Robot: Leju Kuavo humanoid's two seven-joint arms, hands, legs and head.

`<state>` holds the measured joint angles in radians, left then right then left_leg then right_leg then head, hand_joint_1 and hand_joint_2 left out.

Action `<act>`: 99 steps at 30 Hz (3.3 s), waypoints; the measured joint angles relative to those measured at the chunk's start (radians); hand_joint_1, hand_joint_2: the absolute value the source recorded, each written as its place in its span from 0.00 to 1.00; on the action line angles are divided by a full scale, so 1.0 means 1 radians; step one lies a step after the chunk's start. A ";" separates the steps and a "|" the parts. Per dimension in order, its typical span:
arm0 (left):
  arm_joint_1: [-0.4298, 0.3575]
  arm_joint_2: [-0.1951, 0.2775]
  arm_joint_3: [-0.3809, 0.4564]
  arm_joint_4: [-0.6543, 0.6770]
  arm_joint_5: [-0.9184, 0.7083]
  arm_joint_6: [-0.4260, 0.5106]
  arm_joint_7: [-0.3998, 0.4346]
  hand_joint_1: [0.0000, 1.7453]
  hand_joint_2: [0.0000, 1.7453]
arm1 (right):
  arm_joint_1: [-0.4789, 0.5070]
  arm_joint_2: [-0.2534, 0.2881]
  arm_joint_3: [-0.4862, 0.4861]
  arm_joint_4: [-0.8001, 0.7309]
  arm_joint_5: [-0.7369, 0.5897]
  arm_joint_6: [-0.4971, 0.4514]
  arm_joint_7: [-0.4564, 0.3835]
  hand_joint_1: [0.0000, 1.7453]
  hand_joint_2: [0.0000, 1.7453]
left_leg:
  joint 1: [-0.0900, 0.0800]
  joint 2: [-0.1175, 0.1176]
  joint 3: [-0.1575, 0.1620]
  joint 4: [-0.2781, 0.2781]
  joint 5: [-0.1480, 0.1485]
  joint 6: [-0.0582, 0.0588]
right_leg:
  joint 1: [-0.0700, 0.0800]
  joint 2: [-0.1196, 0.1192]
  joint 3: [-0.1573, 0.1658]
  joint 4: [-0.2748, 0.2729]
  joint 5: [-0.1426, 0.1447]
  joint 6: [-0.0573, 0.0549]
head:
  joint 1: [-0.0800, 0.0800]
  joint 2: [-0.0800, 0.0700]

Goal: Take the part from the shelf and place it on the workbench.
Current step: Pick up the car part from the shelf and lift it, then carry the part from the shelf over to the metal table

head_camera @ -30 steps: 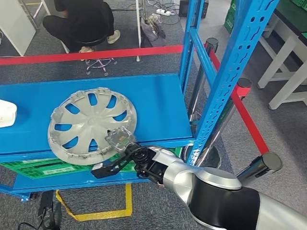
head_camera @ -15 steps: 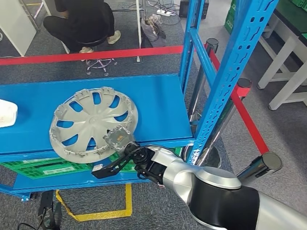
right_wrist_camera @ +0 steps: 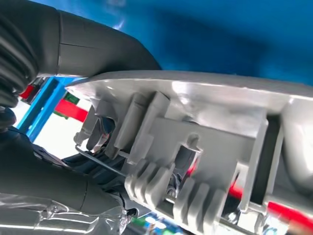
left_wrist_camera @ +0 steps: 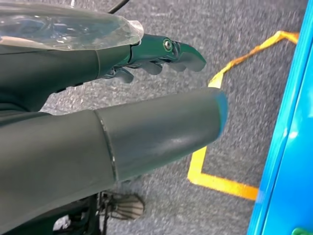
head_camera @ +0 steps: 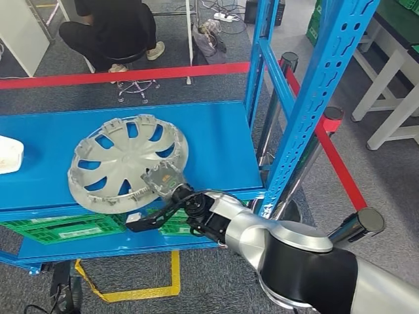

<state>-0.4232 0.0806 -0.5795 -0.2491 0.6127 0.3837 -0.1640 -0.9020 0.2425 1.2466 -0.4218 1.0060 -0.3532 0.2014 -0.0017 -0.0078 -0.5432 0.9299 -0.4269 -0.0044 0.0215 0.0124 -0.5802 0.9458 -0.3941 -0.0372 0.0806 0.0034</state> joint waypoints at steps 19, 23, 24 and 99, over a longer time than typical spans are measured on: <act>0.011 0.005 0.000 0.002 0.022 0.005 -0.040 0.00 0.00 | -0.037 -0.099 -0.127 -0.256 -0.079 -0.040 -0.011 1.00 1.00 | 0.000 0.000 -0.001 0.000 0.000 0.000 | 0.000 0.000 -0.001 0.000 0.000 0.000 | 0.000 0.000; 0.011 0.006 0.000 0.002 0.028 -0.004 -0.060 0.00 0.00 | -0.036 -0.111 -0.148 -0.292 -0.128 -0.037 -0.032 1.00 1.00 | 0.000 0.000 -0.001 0.000 0.000 0.000 | 0.000 0.000 -0.001 0.000 0.000 0.000 | 0.000 0.000; 0.011 0.006 0.000 0.002 0.028 -0.003 -0.063 0.00 0.00 | -0.036 -0.114 -0.154 -0.302 -0.149 -0.033 -0.038 1.00 1.00 | 0.000 0.000 -0.001 0.000 0.000 0.000 | 0.000 0.000 -0.001 0.000 0.000 0.000 | 0.000 0.000; 0.029 0.031 0.000 0.002 0.088 -0.015 -0.162 0.00 1.00 | -0.034 -0.232 -0.332 -0.873 -1.397 0.401 -0.198 1.00 1.00 | 0.000 0.000 -0.001 0.000 0.000 0.000 | 0.000 0.001 -0.001 0.000 0.000 0.000 | 0.000 0.000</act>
<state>-0.3939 0.1111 -0.5798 -0.2472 0.7011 0.3689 -0.3257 -0.9364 0.0106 0.9143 -1.2945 -0.3913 0.0480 0.0034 -0.0017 -0.0075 -0.5441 0.9300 -0.4273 -0.0044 0.0215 0.0130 -0.5812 0.9457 -0.3944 -0.0370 0.0806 0.0034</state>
